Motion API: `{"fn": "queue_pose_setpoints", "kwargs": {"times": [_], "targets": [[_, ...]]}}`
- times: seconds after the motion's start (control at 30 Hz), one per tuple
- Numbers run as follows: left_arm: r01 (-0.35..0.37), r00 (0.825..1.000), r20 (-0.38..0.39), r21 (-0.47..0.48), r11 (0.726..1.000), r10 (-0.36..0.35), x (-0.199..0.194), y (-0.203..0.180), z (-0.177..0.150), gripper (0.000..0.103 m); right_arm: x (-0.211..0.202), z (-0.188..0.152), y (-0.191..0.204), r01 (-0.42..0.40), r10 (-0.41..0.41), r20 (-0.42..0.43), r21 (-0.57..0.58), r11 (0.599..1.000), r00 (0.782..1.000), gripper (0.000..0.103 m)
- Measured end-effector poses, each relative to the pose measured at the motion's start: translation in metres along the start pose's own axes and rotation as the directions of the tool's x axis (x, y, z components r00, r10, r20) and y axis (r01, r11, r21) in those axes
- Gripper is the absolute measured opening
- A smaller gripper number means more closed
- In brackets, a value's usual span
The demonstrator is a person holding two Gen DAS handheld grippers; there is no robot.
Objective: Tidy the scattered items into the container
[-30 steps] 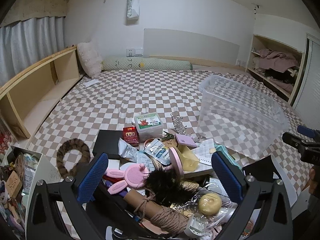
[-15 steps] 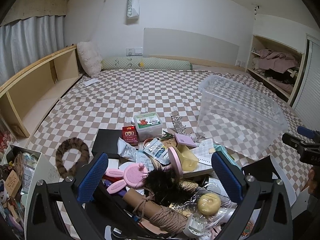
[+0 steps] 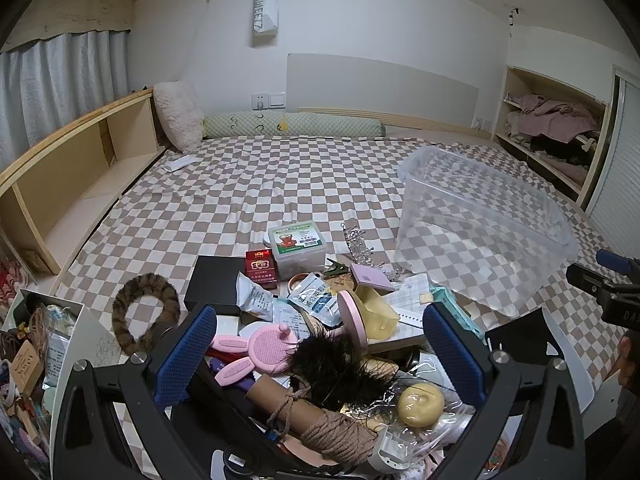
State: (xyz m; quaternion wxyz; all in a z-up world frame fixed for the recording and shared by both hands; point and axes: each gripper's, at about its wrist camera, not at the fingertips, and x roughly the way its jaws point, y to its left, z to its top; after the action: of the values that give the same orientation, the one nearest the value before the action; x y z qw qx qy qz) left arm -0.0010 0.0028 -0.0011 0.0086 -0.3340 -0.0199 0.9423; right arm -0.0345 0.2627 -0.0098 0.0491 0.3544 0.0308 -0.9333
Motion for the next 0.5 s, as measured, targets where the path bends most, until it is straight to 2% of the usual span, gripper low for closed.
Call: {"fn": "queue_pose_setpoints", "kwargs": {"times": [0.5], "targets": [[0.009,1.0,-0.008,-0.006,1.0,-0.009,0.0002,0.0034,-0.0012,0.103,0.0004,-0.0002,0.0015,0.004,-0.004,-0.005,-0.003,1.0,1.0,0.103]]}}
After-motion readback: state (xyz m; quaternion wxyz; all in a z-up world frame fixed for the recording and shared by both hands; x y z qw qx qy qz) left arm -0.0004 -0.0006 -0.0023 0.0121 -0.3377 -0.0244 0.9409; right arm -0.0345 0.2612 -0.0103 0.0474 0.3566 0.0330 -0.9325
